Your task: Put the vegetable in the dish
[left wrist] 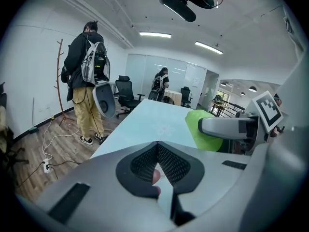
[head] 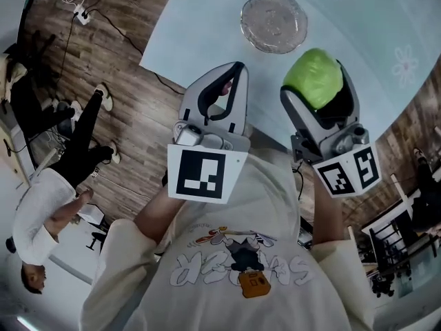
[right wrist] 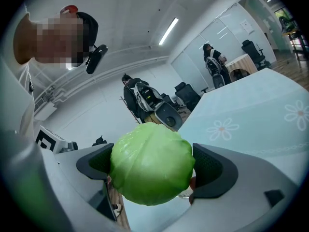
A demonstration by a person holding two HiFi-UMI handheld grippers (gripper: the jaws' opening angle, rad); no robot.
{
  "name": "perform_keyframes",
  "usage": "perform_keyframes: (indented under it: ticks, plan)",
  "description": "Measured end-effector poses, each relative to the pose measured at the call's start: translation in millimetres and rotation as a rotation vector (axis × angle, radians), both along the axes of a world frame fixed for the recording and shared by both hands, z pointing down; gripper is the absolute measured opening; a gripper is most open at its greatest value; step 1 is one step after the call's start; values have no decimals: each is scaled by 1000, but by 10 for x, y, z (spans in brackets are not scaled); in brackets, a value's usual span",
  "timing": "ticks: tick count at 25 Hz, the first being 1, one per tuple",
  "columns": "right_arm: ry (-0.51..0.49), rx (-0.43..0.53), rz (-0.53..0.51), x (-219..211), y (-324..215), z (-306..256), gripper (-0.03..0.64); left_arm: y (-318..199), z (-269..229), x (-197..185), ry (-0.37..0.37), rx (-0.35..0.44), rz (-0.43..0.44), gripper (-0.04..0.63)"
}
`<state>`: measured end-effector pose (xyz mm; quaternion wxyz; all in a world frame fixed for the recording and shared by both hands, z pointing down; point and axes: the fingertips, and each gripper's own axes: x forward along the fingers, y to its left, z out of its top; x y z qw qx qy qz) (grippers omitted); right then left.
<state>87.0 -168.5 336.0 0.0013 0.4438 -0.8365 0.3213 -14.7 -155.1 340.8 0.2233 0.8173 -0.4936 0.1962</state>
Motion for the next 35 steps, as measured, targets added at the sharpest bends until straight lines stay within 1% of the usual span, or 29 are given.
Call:
perform_keyframes:
  ticks: [5,10,13,16,21,25,30,35]
  plan:
    - [19,-37,-6,-89,-14,315,505,-44,229,-9,0,-22,11,6]
    - [20,-75,1,-149,-283,721,505,-270,549,6,6,-50,19,6]
    - [27,-93,3,-159,-418,911,505,-336,746,14,-1,-80,28,8]
    - [51,-103,2,-163,-514,1039,505,-420,898,7,-7,-93,26,6]
    - [151,-90,-20,-189,-661,1188,505,-537,1057,-6,-9,-105,10,6]
    - [207,-117,-44,-270,-721,1374,505,-555,1167,-22,-1,-117,-2,6]
    - [347,-132,-84,-269,-789,1573,505,-583,1276,4,7,-143,-12,6]
    - [481,-176,-112,-356,-816,1793,505,-608,1390,-134,22,-158,-37,6]
